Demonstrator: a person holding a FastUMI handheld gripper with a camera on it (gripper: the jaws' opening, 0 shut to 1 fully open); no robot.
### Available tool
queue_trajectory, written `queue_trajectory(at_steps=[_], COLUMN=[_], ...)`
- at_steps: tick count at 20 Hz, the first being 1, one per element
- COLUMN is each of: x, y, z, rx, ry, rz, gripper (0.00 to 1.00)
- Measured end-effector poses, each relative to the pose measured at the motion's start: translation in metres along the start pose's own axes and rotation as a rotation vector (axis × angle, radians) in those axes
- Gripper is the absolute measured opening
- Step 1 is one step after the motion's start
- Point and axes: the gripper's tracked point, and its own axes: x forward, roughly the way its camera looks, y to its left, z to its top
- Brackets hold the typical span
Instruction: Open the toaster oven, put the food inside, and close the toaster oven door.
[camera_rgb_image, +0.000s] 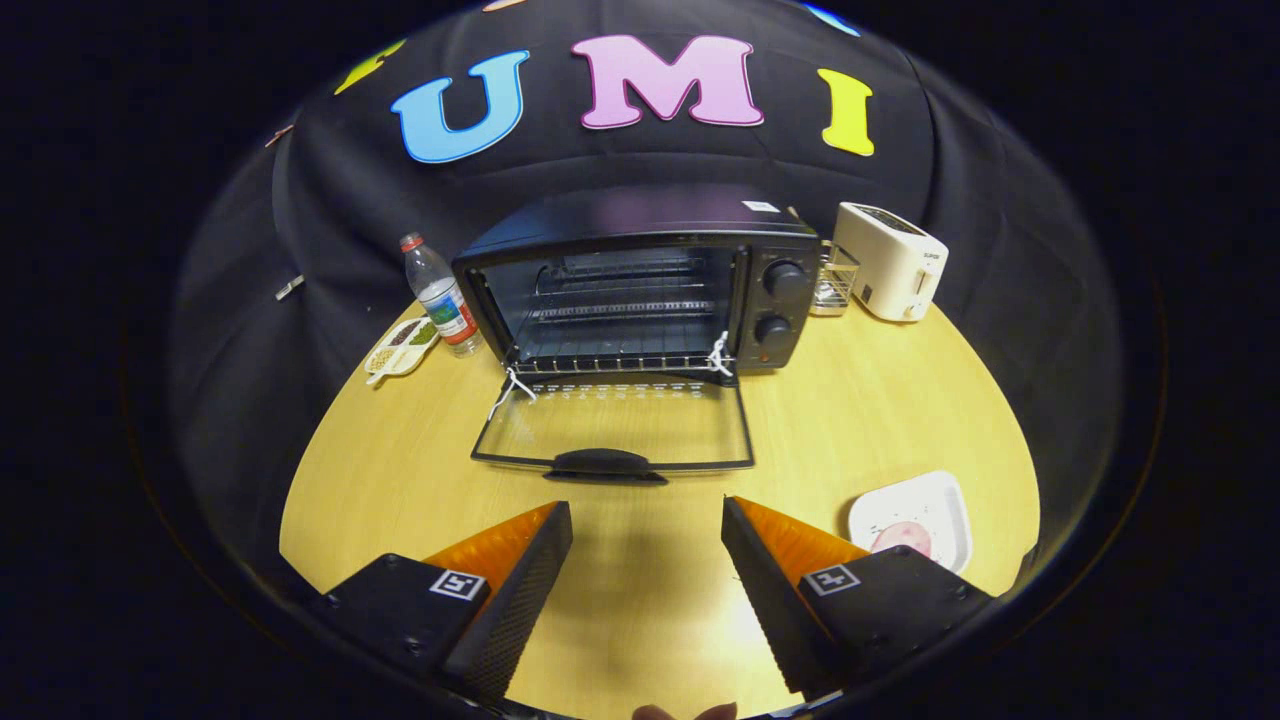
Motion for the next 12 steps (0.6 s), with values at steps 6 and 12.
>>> queue_trajectory(at_steps=[6,12], x=[-0.042,-0.043], y=[-0.128,-0.228], z=[-0.008,-0.046], rx=[0.005,0.117], ry=[0.128,0.344], rz=[-0.001,0.021], gripper=[0.98,1.0])
